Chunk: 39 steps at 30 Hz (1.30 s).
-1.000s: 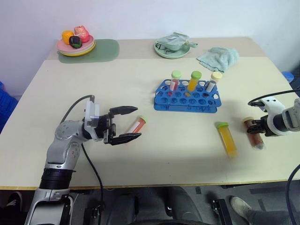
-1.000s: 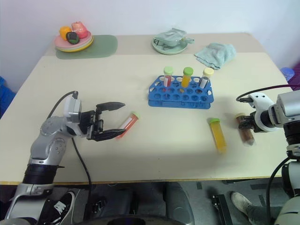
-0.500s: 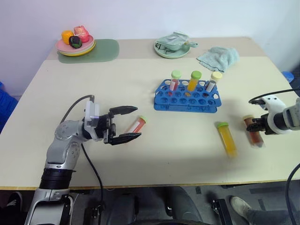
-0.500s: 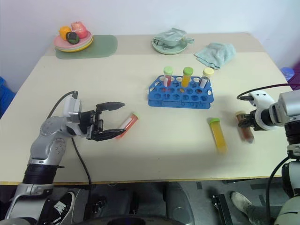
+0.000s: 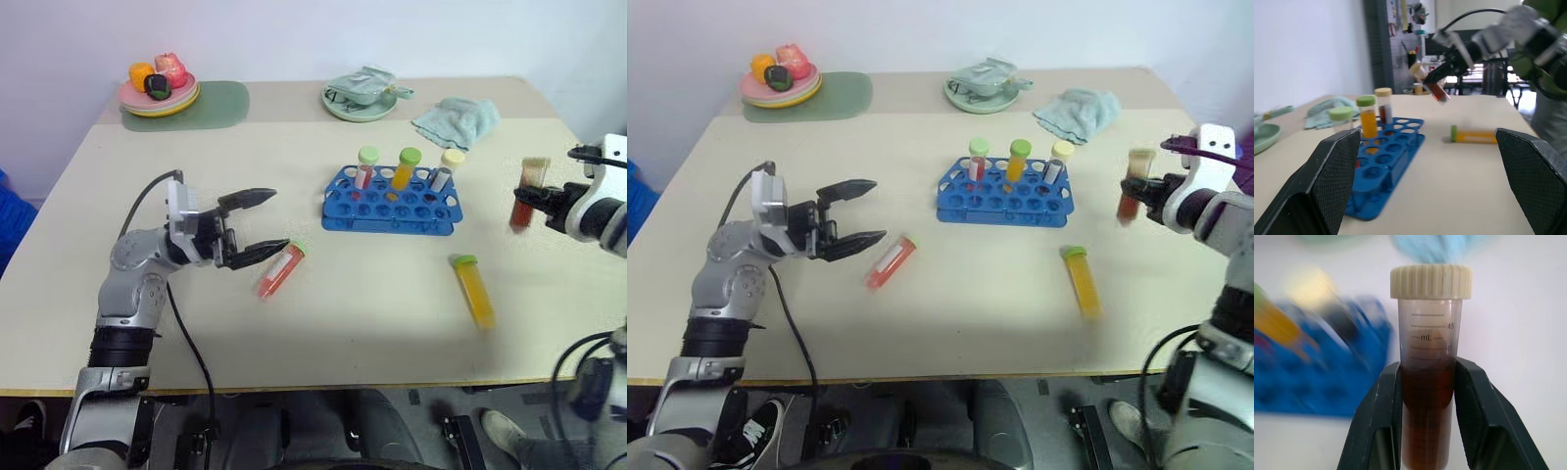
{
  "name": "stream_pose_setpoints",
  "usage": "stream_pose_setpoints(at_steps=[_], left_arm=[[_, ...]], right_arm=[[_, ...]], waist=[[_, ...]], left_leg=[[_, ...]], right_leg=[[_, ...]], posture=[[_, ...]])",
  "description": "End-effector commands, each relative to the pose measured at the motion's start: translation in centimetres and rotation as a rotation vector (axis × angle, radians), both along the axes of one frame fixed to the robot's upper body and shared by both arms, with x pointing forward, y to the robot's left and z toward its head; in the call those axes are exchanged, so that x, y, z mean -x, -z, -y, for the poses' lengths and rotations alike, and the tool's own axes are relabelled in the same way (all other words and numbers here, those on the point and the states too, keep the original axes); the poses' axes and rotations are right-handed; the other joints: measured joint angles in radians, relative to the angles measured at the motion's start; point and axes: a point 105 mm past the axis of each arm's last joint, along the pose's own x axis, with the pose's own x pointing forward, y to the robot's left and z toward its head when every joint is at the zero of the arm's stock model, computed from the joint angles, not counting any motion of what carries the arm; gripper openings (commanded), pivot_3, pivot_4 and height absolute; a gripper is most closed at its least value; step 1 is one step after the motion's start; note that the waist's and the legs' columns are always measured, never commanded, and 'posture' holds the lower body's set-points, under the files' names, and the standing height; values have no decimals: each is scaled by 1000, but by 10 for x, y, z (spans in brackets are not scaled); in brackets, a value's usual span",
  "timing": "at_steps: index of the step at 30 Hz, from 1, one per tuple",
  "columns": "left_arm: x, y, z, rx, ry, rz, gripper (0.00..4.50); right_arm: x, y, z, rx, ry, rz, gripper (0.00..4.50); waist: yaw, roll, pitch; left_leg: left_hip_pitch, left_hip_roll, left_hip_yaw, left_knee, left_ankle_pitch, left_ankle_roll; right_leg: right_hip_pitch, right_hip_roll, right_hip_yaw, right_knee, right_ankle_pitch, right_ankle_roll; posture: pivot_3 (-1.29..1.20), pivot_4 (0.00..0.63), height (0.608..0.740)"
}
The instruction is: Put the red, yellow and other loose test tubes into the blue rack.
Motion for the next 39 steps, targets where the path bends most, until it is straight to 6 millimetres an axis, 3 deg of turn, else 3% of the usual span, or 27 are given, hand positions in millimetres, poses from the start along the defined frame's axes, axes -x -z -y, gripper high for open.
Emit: stream_pose_setpoints(at_steps=[1, 7, 9, 14, 17, 29, 39], left_arm=[[-4, -12, -9, -1, -39, 48, 4500], [-8, -15, -16, -17, -55, 50, 4500], [-10, -16, -17, -20, -56, 43, 4500], [-9, -17, -16, -41, -33, 33, 4500], [-8, -16, -15, -56, -30, 32, 4500], [-3, -18, -15, -66, -19, 24, 4500], [1, -4, -13, -123, -3, -40, 4500]], right_arm=[[18, -38, -9, 54, 53, 306, 1162], [28, -35, -49, 5, 27, 518, 1162], [24, -31, -56, -57, 55, 555, 1162], [8, -14, -77, -27, 102, 634, 1162], [1, 0, -88, 78, 102, 658, 1162], [-6, 33, -93, 117, 120, 655, 1162], [-15, 41, -94, 163, 107, 642, 1162]], waist=[[0, 0, 0], [-2, 0, 0], [-4, 0, 0], [-9, 0, 0], [-11, 0, 0], [-21, 0, 0], [-31, 0, 0]], left_leg=[[-1, 0, 0, 0, 0, -1], [-1, -1, 0, 0, 3, -4], [-1, -1, 1, 0, 3, -3], [-1, -3, 1, -1, 4, -4], [-1, -3, 2, -1, 4, -4], [-2, -2, 2, -1, 4, -4], [-1, -1, 2, -1, 4, -4]], right_leg=[[-1, 0, 0, 0, 0, 0], [-4, -1, 1, 3, 0, 0], [-4, -1, 1, 3, 0, 0], [-5, 0, 1, 4, 0, 0], [-6, 0, 1, 5, 0, 0], [-6, -1, 1, 5, 0, 0], [-7, 0, 2, 6, 0, 0]], posture=[[0, 150, 740], [0, 150, 740], [0, 150, 740], [0, 150, 740], [0, 150, 740], [0, 150, 740], [0, 150, 740]])
